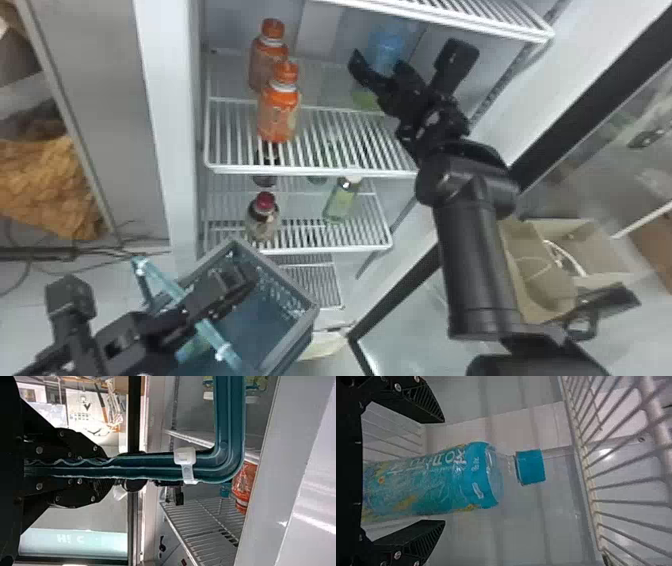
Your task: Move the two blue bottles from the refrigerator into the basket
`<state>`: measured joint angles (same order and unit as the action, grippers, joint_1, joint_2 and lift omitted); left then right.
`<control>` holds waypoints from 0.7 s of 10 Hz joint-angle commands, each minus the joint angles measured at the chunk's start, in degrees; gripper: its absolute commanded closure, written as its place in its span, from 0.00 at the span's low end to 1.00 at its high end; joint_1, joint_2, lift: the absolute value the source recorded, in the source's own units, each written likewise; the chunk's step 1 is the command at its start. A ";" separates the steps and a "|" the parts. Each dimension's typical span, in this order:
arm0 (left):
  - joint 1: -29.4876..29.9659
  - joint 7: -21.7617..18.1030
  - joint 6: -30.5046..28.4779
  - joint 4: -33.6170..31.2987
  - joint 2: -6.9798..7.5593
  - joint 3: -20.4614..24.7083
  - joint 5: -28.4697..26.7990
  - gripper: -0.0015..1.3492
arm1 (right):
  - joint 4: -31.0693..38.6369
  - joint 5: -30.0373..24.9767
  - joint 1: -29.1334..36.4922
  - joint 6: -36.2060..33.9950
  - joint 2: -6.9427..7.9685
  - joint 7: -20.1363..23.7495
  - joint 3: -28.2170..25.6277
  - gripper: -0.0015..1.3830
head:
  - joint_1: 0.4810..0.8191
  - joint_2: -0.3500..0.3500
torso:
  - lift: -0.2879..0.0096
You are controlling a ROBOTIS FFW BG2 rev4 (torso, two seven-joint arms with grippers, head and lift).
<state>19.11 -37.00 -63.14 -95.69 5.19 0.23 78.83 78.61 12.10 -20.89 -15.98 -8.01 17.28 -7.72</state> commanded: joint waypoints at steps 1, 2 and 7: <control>0.01 0.00 0.00 0.00 0.00 0.00 0.00 0.89 | -0.49 -0.45 -0.34 -1.31 -0.07 -0.49 0.17 0.11 | 0.63 0.04 | 0.97; 0.01 0.00 0.00 0.00 0.09 0.00 0.12 0.89 | -0.35 -1.13 -0.48 -2.58 -0.16 -0.67 -0.17 0.16 | 0.63 0.05 | 0.97; 0.30 0.00 0.00 0.00 0.26 -0.11 0.12 0.89 | 8.36 -6.50 3.87 -6.80 0.37 -3.92 -3.71 0.93 | 0.63 0.00 | 0.97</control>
<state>19.29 -37.00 -63.14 -95.69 5.44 0.11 78.98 85.63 6.60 -17.64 -22.60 -7.78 13.38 -10.79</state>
